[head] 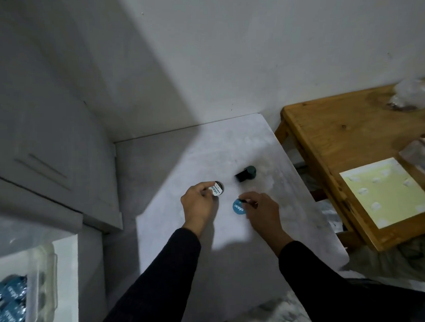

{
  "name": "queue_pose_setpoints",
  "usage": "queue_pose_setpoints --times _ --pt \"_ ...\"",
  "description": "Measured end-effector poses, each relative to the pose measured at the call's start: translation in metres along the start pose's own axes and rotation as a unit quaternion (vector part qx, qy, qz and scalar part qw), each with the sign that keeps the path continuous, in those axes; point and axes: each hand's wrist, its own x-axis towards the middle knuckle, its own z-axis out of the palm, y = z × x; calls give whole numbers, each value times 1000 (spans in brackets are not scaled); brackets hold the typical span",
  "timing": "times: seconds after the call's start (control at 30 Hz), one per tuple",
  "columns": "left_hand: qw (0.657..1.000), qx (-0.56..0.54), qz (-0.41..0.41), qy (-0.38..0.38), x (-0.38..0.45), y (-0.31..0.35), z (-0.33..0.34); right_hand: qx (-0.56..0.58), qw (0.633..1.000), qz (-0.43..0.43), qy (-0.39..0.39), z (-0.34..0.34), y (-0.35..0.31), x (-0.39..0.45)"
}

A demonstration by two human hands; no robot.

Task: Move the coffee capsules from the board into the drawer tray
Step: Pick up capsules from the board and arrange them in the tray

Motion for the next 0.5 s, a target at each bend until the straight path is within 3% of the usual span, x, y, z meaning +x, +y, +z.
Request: queue_pose_setpoints --times 0.27,0.5 --pt "996 -84 -16 18 -52 -8 -28 203 977 59 15 -10 -15 -43" --pt "981 -182 26 64 -107 -7 -78 345 938 7 1 -8 -56 -97"
